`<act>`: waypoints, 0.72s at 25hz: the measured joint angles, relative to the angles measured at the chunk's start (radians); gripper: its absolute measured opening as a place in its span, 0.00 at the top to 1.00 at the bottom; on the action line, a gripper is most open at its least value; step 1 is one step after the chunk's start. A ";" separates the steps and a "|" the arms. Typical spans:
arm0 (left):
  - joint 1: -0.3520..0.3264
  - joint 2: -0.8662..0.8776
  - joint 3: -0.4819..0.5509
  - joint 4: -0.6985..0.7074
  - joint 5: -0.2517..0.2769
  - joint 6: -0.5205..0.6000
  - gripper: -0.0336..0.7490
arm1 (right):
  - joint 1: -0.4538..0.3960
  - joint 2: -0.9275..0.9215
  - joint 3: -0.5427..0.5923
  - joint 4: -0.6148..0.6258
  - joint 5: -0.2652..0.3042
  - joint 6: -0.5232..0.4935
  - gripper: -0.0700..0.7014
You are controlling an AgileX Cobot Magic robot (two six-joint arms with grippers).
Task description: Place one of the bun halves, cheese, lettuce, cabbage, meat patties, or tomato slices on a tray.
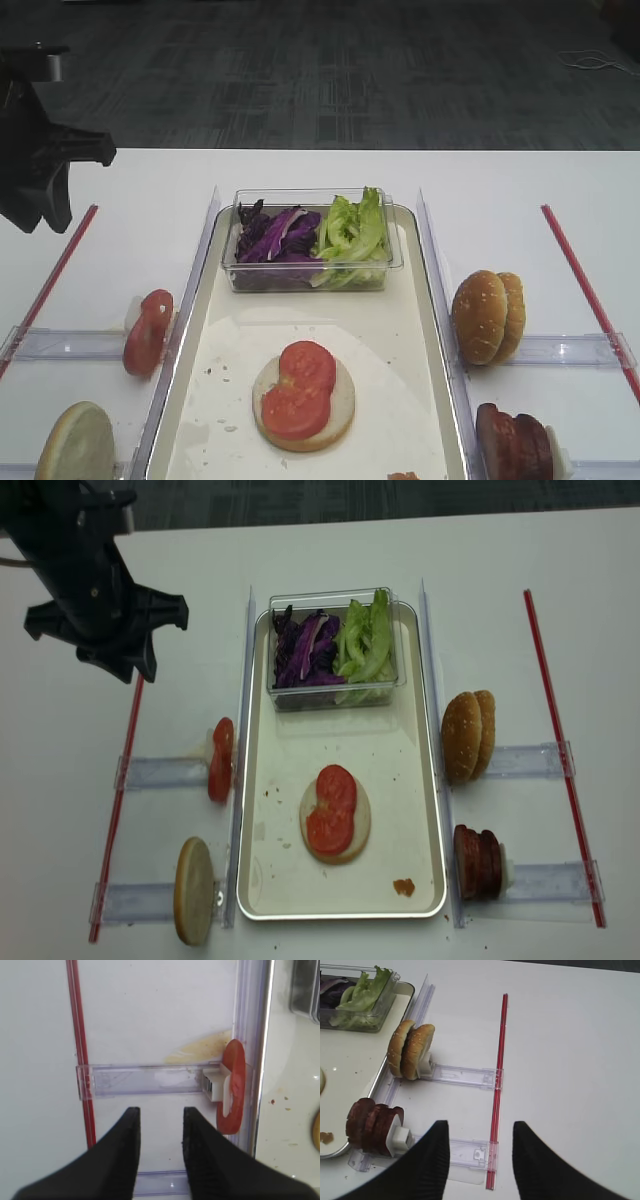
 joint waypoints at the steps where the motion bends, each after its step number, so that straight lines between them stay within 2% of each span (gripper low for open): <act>1: 0.000 -0.008 0.009 0.000 0.000 0.002 0.70 | 0.000 0.000 0.000 0.000 0.000 0.000 0.49; 7: 0.000 -0.097 0.122 0.000 0.000 0.013 0.70 | 0.000 0.000 0.000 0.000 0.000 0.000 0.49; 18: 0.002 -0.435 0.326 0.000 0.007 0.015 0.70 | 0.000 0.000 0.000 0.000 0.000 0.000 0.49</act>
